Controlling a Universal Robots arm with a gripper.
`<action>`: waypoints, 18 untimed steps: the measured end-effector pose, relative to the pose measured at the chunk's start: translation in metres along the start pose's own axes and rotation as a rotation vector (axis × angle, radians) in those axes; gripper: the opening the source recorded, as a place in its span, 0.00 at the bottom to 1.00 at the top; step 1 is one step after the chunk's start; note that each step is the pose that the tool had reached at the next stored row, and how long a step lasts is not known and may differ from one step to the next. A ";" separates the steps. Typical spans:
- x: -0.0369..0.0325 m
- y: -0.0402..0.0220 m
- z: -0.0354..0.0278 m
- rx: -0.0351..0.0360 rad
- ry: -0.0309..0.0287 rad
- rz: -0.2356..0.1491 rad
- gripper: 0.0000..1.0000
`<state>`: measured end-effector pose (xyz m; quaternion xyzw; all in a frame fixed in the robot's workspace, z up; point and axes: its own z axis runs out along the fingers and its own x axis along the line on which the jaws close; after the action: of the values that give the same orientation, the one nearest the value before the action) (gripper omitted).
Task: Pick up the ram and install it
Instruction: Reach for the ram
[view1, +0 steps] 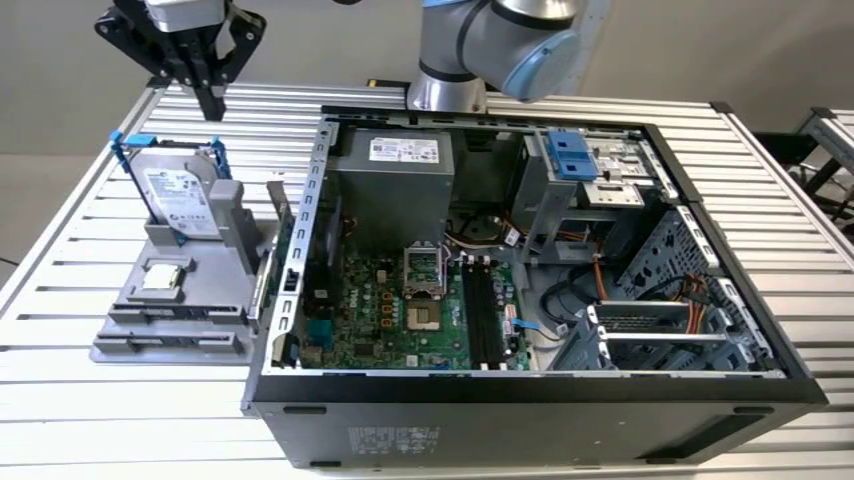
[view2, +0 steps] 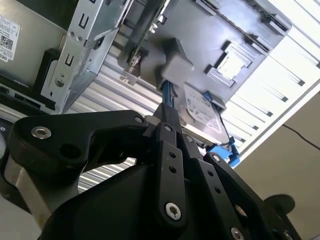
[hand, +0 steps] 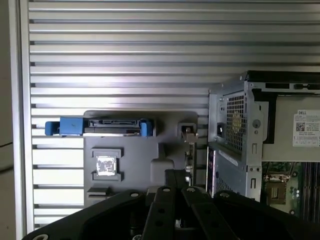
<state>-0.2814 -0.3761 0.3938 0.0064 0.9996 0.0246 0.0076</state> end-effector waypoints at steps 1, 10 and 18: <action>0.0022 0.0000 0.0000 0.0000 0.0002 0.000 0.00; 0.0235 0.0015 -0.0003 -0.0002 0.0007 -0.008 0.00; 0.0403 0.0051 -0.0003 -0.0003 0.0010 -0.014 0.00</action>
<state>-0.3216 -0.3705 0.3938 -0.0006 0.9997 0.0247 0.0072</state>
